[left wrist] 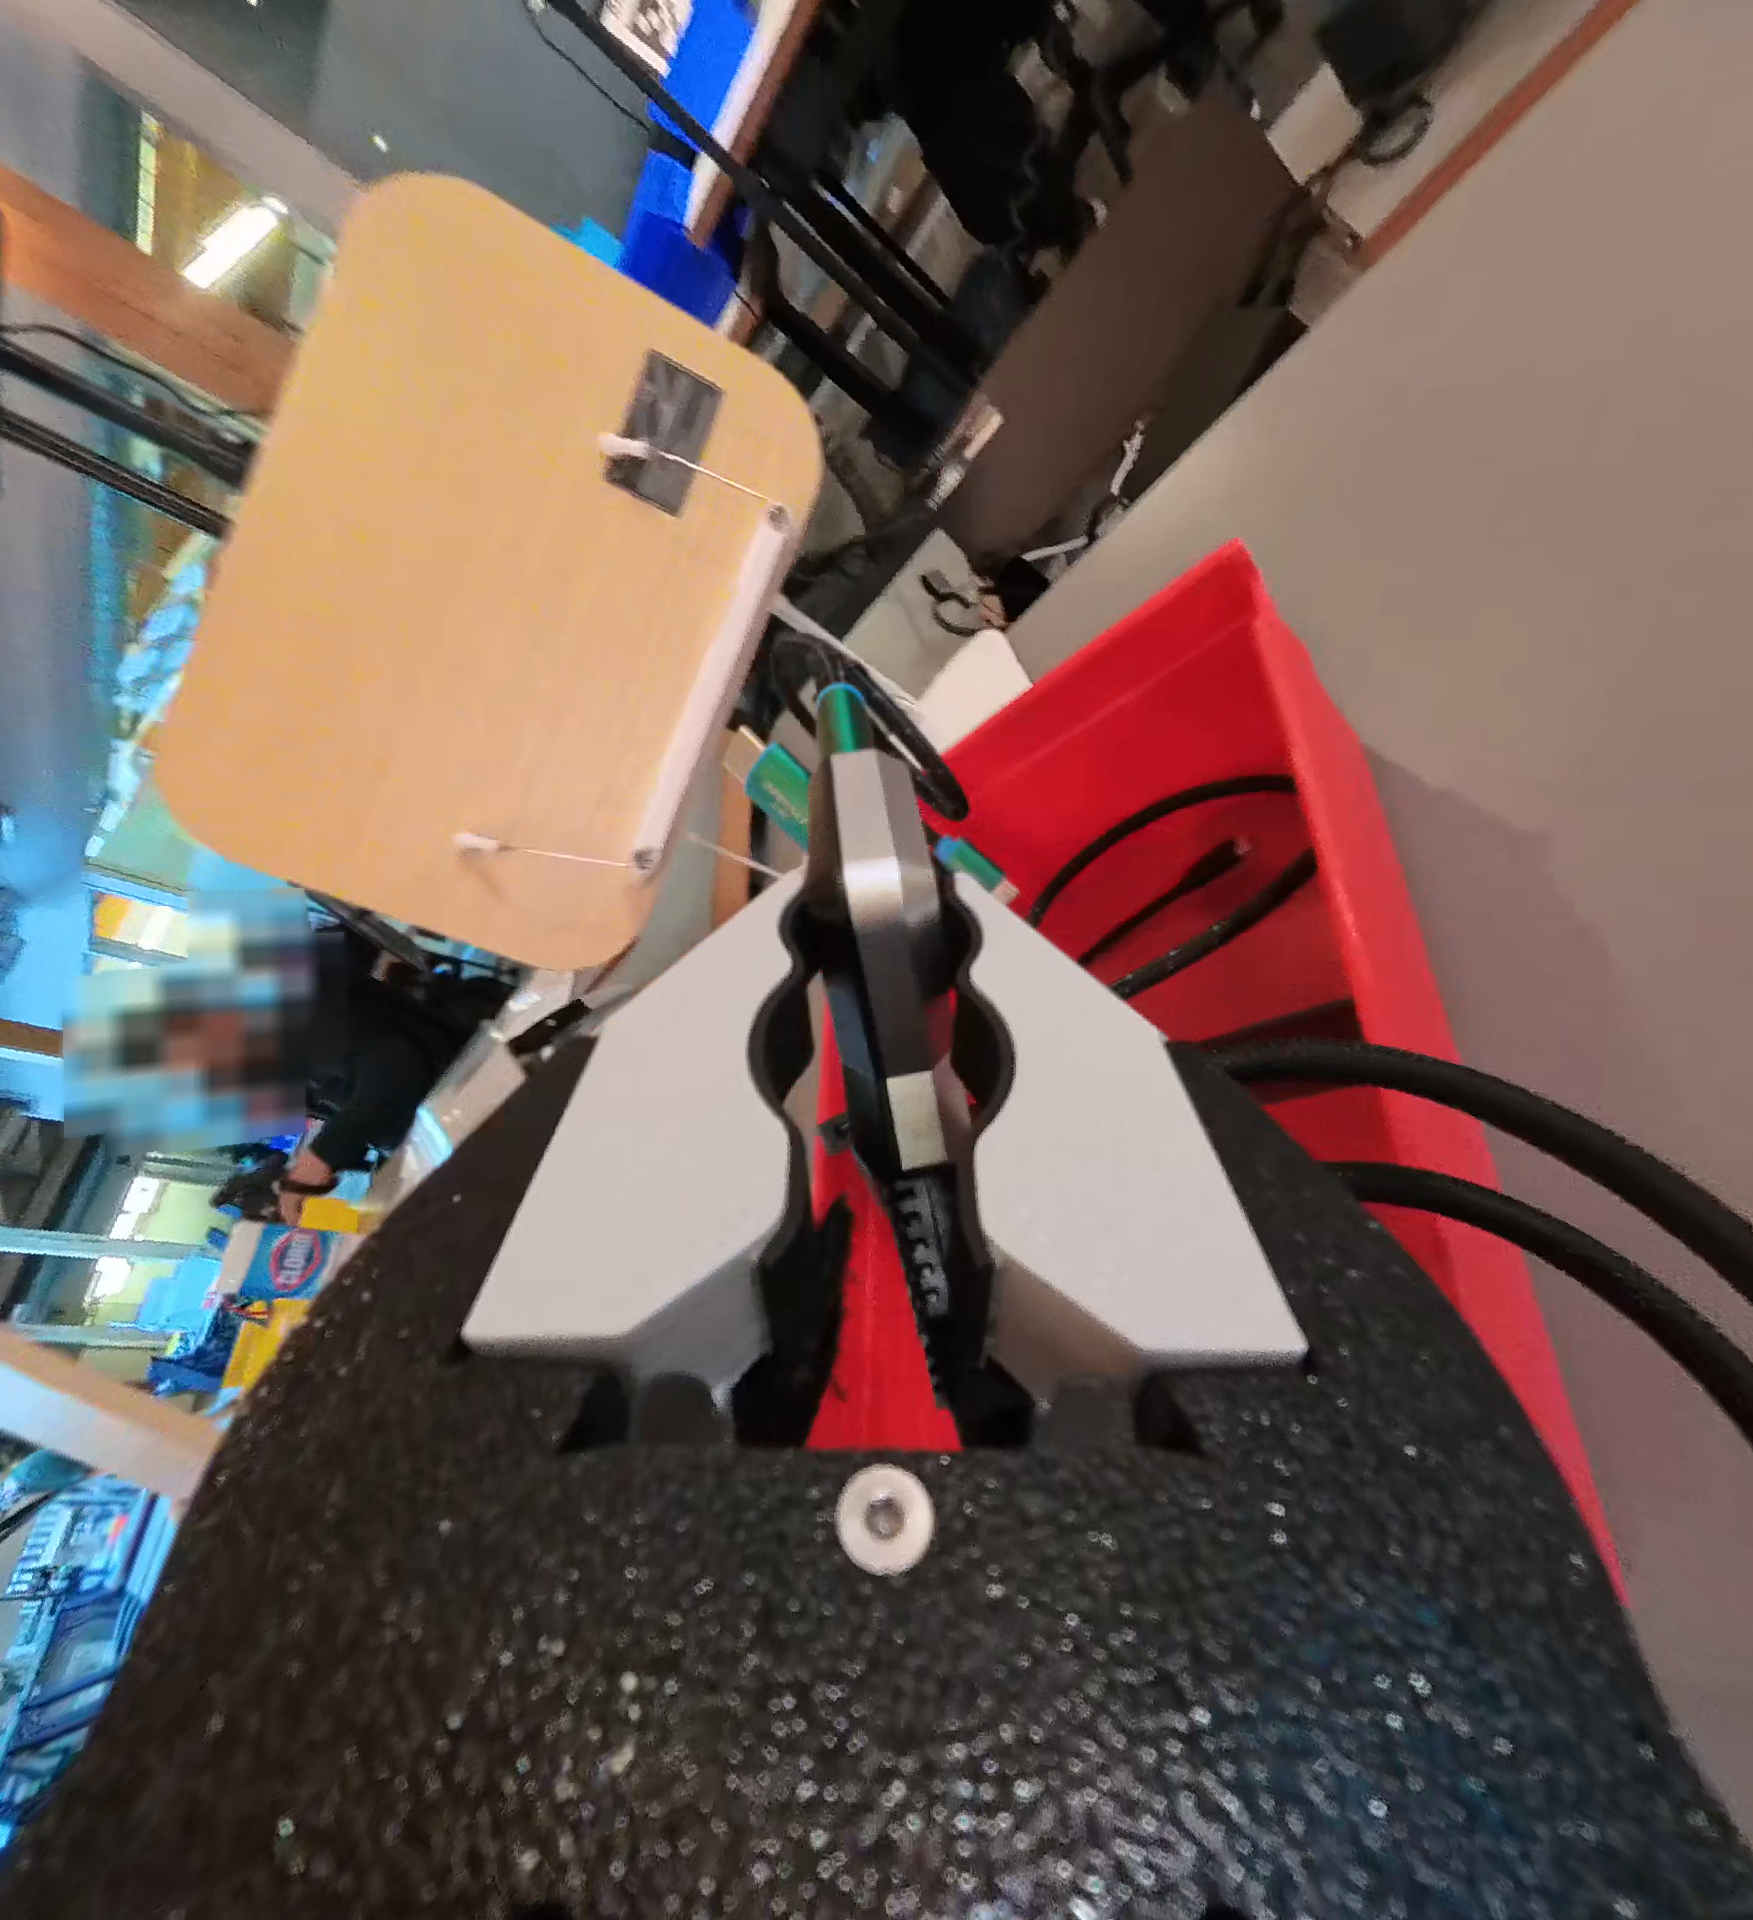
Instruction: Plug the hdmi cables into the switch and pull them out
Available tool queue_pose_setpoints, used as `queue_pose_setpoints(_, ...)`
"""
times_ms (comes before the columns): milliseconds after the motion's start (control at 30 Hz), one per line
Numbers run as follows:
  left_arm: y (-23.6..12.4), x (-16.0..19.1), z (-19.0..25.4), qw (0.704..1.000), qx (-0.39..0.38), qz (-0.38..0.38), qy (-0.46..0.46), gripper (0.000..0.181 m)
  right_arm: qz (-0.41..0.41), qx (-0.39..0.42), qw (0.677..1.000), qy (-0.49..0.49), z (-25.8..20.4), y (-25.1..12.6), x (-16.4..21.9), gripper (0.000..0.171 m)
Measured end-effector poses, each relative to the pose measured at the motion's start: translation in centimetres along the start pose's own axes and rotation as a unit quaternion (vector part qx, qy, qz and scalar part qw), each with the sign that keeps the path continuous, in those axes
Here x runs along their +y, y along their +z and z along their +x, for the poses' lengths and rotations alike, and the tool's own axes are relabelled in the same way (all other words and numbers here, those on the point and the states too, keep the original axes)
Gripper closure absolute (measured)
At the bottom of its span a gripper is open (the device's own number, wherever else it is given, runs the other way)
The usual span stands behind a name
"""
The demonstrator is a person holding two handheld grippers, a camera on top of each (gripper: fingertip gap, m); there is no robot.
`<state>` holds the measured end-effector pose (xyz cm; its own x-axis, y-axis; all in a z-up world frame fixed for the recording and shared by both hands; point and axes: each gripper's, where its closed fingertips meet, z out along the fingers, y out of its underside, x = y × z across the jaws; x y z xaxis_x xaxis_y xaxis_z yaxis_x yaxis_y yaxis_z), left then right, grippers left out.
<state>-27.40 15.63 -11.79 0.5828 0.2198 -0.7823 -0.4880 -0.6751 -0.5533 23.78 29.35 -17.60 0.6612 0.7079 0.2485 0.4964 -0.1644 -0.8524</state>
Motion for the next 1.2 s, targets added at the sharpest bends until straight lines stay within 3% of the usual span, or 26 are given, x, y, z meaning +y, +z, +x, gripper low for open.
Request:
queue_pose_setpoints(300,-5.9,-1.2,-7.7,0.987,-0.078,0.125,-0.060,0.162,0.008,-0.013,1.000,0.002,-0.3,0.3,-0.1,0.143)
queue_pose_setpoints(500,-5.7,-2.0,-8.0,0.990,-0.024,0.127,-0.064,0.161,0.009,-0.016,1.000,-0.005,-0.7,0.3,-0.4,0.143)
queue_pose_setpoints(667,-5.0,-2.3,-8.2,0.970,0.018,0.192,-0.146,0.162,0.012,-0.019,1.000,-0.010,-1.0,0.2,-0.6,0.143)
queue_pose_setpoints(1067,-7.4,-3.6,-9.6,0.947,-0.050,0.276,-0.154,0.162,0.006,-0.021,1.000,-0.017,-1.1,0.8,-0.4,0.143)
queue_pose_setpoints(1200,-9.1,-3.8,-11.5,0.928,-0.083,0.296,-0.212,0.162,0.011,-0.024,0.999,-0.023,-1.4,0.9,-0.7,0.143)
